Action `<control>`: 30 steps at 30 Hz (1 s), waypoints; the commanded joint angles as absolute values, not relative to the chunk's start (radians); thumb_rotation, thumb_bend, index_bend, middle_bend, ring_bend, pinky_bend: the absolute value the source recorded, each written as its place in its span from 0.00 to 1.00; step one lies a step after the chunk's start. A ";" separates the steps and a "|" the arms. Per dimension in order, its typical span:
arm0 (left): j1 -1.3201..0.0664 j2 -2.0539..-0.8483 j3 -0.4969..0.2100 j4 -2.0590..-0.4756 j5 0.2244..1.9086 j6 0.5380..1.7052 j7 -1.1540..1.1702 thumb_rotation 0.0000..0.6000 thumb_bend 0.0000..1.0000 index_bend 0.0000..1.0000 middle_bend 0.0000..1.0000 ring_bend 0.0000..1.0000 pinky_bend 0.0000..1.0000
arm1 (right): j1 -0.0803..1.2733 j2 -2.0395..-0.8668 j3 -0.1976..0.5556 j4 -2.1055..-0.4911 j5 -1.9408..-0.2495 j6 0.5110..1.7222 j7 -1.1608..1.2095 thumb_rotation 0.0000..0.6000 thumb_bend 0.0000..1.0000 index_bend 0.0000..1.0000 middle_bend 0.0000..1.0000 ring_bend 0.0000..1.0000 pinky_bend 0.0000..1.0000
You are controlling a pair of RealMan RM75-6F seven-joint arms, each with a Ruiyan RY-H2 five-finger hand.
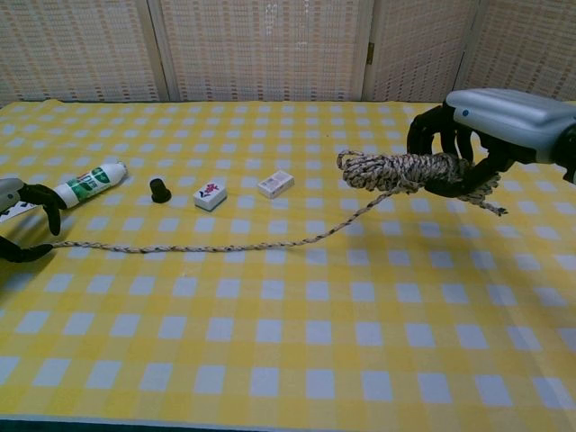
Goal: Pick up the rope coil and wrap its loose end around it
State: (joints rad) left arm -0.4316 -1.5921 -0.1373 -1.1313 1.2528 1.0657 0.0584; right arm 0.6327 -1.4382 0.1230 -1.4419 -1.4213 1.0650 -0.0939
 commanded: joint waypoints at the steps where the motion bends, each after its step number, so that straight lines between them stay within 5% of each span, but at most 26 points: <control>1: -0.433 -1.597 -0.136 -1.124 1.250 1.063 0.060 1.00 0.40 0.54 0.27 0.19 0.00 | 0.632 -1.439 0.123 -1.441 -1.422 1.066 -0.092 1.00 0.77 0.66 0.55 0.60 0.56; 30: -0.447 -1.626 -0.139 -1.071 1.218 1.018 0.069 1.00 0.43 0.58 0.27 0.19 0.00 | 0.632 -1.457 0.124 -1.415 -1.422 1.065 -0.076 1.00 0.77 0.66 0.55 0.60 0.56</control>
State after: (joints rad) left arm -0.4471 -1.6257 -0.1392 -1.0711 1.2187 1.0180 0.0686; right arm 0.6317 -1.4565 0.1240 -1.4149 -1.4220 1.0647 -0.0764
